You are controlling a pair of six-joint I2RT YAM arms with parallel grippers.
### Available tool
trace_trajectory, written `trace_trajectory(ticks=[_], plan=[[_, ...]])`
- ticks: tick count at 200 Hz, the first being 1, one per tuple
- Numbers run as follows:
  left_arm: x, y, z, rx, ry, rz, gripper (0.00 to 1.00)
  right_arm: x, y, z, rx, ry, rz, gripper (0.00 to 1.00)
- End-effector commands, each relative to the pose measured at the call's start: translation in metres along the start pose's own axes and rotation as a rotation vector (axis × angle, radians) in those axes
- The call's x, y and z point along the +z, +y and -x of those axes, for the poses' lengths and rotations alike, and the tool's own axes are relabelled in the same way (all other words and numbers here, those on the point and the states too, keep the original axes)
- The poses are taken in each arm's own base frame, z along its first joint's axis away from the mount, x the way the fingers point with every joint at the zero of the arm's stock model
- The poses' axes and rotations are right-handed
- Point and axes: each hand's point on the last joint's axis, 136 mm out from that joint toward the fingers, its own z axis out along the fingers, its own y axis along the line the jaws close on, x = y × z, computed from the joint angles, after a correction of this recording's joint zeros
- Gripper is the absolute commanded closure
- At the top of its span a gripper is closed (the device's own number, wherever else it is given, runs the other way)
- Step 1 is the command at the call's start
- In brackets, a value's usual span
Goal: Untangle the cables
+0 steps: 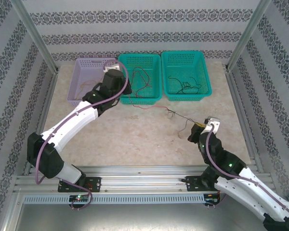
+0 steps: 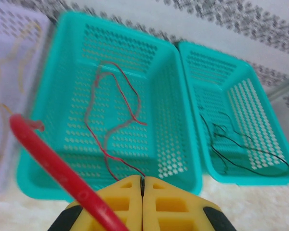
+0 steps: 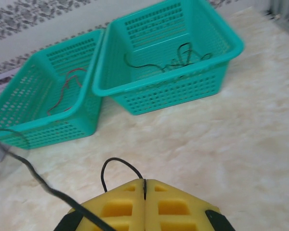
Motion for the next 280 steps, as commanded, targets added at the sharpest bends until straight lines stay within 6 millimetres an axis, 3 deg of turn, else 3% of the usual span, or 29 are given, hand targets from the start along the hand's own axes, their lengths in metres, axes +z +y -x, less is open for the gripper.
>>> trace_trajectory(ticks=[1,40,83,103,128,171,199,226,280], plan=[[-0.034,0.020,0.046,0.130,-0.088,0.094,1.00,-0.014,-0.020,0.019,-0.103,-0.013,-0.100,1.00],[-0.066,0.038,0.089,0.131,-0.174,0.130,1.00,-0.024,-0.020,0.059,-0.104,-0.087,-0.127,1.00],[-0.064,0.013,0.110,0.115,-0.176,0.046,1.00,-0.014,0.028,0.105,-0.079,-0.094,0.012,1.00],[-0.059,0.005,0.121,0.119,-0.191,0.039,1.00,-0.015,0.055,0.146,-0.083,-0.140,0.075,1.00],[-0.039,0.002,0.127,0.153,-0.182,0.066,1.00,-0.019,0.083,0.205,-0.106,-0.215,0.112,1.00],[0.002,0.000,0.134,0.208,-0.174,0.114,1.00,-0.013,0.102,0.303,-0.098,-0.348,0.102,1.00],[0.028,-0.002,0.138,0.231,-0.174,0.136,1.00,0.007,0.107,0.346,-0.038,-0.371,0.129,1.00],[0.051,-0.008,0.139,0.240,-0.165,0.132,1.00,0.038,0.109,0.371,-0.029,-0.360,0.128,1.00],[0.074,-0.008,0.131,0.264,-0.149,0.129,1.00,0.119,0.090,0.378,0.003,-0.274,0.132,1.00]])
